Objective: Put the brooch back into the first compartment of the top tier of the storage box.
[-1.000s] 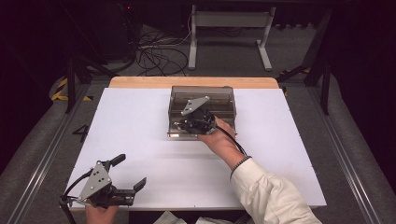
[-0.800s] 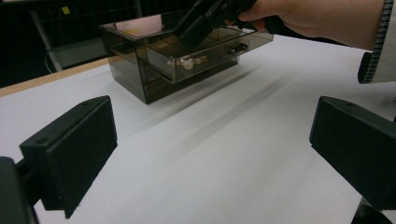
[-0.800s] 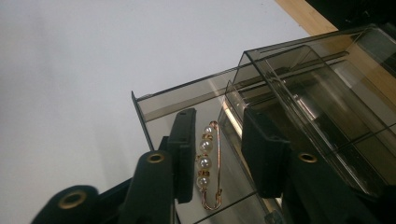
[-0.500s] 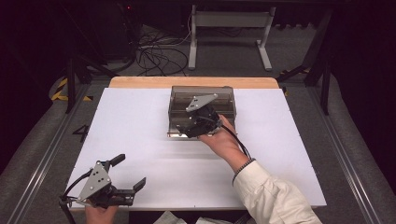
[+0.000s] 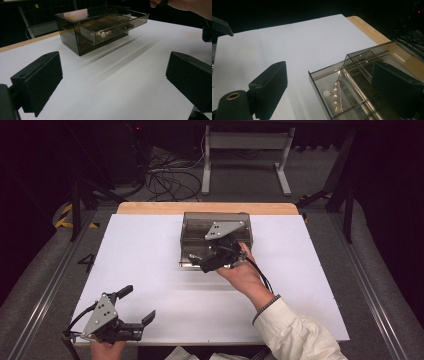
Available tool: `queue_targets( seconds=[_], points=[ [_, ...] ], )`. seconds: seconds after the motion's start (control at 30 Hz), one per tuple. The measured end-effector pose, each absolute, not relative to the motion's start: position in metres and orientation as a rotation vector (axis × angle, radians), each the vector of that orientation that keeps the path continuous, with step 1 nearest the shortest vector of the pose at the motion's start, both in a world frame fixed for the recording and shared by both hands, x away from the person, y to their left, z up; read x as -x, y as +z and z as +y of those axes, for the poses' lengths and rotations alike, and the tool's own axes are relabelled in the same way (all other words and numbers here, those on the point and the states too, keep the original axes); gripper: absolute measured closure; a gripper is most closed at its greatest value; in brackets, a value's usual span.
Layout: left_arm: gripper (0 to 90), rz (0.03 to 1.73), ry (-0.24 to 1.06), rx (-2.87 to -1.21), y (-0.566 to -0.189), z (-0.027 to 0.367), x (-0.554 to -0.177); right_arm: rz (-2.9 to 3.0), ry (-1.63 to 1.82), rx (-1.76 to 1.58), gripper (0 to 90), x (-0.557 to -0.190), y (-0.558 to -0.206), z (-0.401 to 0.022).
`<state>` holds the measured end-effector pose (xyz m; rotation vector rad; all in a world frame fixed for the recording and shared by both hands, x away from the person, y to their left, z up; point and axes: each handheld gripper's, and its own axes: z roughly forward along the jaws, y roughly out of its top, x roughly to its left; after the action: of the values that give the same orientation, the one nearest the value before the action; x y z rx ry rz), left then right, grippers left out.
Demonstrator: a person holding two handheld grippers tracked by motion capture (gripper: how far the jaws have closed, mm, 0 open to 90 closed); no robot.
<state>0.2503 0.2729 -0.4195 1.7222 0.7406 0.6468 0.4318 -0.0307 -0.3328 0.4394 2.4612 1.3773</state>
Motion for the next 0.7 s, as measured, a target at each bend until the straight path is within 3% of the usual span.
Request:
queue_targets(
  seconds=[0.7],
  points=[
    [1.5,0.74,0.641,-1.722,-0.42,0.273,-0.252,2.408,1.418,-0.465,7.8,-0.413,-0.316,-0.052]
  ],
)
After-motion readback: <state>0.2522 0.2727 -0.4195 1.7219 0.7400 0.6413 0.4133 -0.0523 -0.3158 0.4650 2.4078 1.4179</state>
